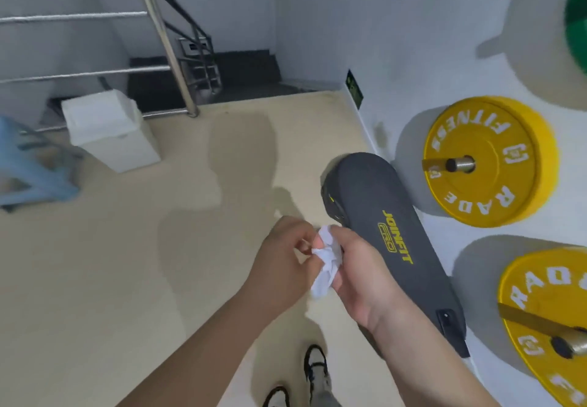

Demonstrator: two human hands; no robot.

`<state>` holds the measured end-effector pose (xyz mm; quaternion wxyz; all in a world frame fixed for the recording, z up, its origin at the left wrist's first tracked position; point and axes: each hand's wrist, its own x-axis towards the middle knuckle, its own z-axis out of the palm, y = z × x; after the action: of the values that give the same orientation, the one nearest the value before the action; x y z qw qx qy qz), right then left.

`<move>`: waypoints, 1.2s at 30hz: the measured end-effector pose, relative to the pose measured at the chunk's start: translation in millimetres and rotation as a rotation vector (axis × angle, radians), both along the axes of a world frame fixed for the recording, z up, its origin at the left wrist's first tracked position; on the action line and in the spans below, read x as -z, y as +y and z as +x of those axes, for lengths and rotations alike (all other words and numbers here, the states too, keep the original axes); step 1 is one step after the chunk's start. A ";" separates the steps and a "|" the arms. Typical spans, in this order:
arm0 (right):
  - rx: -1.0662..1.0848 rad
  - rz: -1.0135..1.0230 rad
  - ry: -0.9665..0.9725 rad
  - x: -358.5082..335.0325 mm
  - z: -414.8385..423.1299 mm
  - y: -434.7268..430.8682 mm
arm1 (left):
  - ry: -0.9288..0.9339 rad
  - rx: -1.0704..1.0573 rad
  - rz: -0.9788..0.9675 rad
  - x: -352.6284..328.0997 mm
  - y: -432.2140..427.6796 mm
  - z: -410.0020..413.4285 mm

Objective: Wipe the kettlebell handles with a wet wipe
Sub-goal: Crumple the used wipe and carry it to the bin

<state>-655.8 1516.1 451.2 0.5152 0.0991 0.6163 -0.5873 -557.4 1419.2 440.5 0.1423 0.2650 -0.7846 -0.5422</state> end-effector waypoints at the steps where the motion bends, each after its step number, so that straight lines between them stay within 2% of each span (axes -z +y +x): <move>1: -0.039 -0.002 0.014 -2.5 -2.6 -20.4 | 0.001 -0.032 -0.018 -3.1 -15.5 -0.9; 5: -0.201 0.017 0.166 -15.4 -5.8 -108.2 | 0.056 -0.131 -0.096 -11.4 -77.7 2.2; 8: -0.236 0.006 0.135 -16.4 -2.1 -181.8 | 0.091 -0.160 -0.113 -11.0 -128.9 23.4; 11: -0.279 0.027 0.074 -21.5 20.9 -254.1 | 0.045 -0.198 -0.177 -9.1 -175.6 61.8; 14: -0.416 -0.007 0.028 -19.0 59.9 -337.7 | 0.000 -0.344 -0.188 -2.0 -241.7 103.4; 20: -0.773 0.020 0.092 -3.6 145.2 -520.3 | -0.132 -0.453 -0.223 7.3 -424.7 191.8; 24: -0.911 0.042 0.131 -6.0 178.2 -637.7 | -0.250 -0.444 -0.240 6.8 -546.2 224.2; 29: -0.866 0.098 0.211 11.8 169.8 -762.2 | -0.263 -0.470 -0.136 11.2 -674.7 223.0; 36: -0.668 0.085 0.270 96.5 109.9 -935.4 | -0.307 -0.631 -0.038 84.5 -850.3 193.7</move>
<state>-545.9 580.7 354.7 0.5881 -0.1652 0.7010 -0.3681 -363.7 568.9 356.0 0.1880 0.5702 -0.6862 -0.4106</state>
